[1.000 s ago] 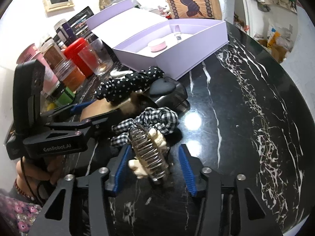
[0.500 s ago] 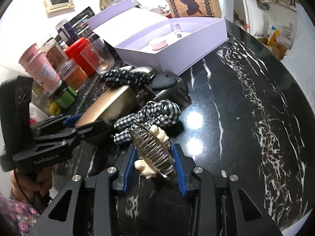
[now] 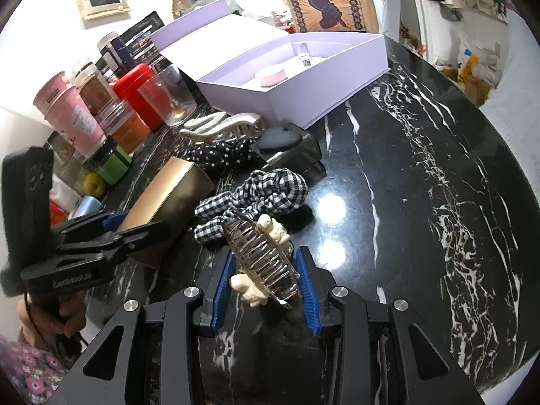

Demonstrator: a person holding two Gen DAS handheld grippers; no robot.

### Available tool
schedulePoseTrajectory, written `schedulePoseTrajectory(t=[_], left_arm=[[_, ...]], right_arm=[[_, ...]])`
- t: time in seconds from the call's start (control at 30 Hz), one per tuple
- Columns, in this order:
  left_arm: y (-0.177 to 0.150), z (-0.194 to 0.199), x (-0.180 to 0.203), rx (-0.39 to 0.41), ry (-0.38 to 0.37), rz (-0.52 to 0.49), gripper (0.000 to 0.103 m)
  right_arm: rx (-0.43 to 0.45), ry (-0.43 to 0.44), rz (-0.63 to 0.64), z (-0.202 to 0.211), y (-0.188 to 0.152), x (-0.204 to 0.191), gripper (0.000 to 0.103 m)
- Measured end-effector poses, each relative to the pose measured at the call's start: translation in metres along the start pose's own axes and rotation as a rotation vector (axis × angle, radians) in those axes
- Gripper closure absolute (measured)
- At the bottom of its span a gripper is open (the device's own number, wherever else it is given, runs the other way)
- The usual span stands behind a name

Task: Organize rigid objects
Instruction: 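Grasp the gold plate with the left tool while the right tool grasps the claw clip, then lift and carry the gold plate and claw clip toward the lavender box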

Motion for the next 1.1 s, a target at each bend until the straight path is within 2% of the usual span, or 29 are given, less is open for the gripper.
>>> schedulePoseTrajectory(t=[0.13, 0.23, 0.4, 0.6, 0.63, 0.73, 0.83, 0.97, 1.1], left_arm=[[0.005, -0.008, 0.005, 0.019, 0.050, -0.043, 0.040], [0.010, -0.011, 0.004, 0.041, 0.059, -0.021, 0.040], [0.018, -0.011, -0.004, 0.069, 0.026, 0.067, 0.040], [0.016, -0.012, -0.002, 0.082, 0.051, 0.055, 0.040], [0.016, -0.013, -0.001, 0.079, 0.062, 0.047, 0.040], [0.016, -0.014, 0.001, 0.074, 0.075, 0.034, 0.054], [0.017, -0.015, 0.002, 0.053, 0.084, 0.019, 0.056], [0.015, -0.011, 0.000, 0.023, 0.042, 0.040, 0.057], [0.013, -0.006, 0.002, 0.011, 0.015, 0.041, 0.057]], right_arm=[[-0.003, -0.008, 0.033, -0.001, 0.001, -0.003, 0.066], [0.001, -0.007, 0.044, -0.002, 0.002, -0.003, 0.066], [-0.002, -0.011, 0.059, -0.003, 0.003, -0.005, 0.066], [0.007, -0.028, 0.085, -0.002, 0.001, -0.007, 0.066], [0.007, -0.033, 0.098, -0.002, 0.001, -0.008, 0.066], [-0.003, -0.056, 0.138, -0.003, 0.001, -0.010, 0.068], [0.001, -0.056, 0.145, -0.003, 0.001, -0.011, 0.069], [0.014, -0.068, 0.189, 0.001, 0.002, -0.014, 0.069], [0.019, -0.050, 0.171, 0.004, 0.005, -0.014, 0.069]])
Point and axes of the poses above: each gripper's, at about its wrist camera, not at the fingertips, and z roughly against the way its jaws point, x to its right, y to its top, the point moved 7 cm from there along -z, roughly the way its jaws point, and after that the axes turned 13 degrees about z, right-handed, at the moved point
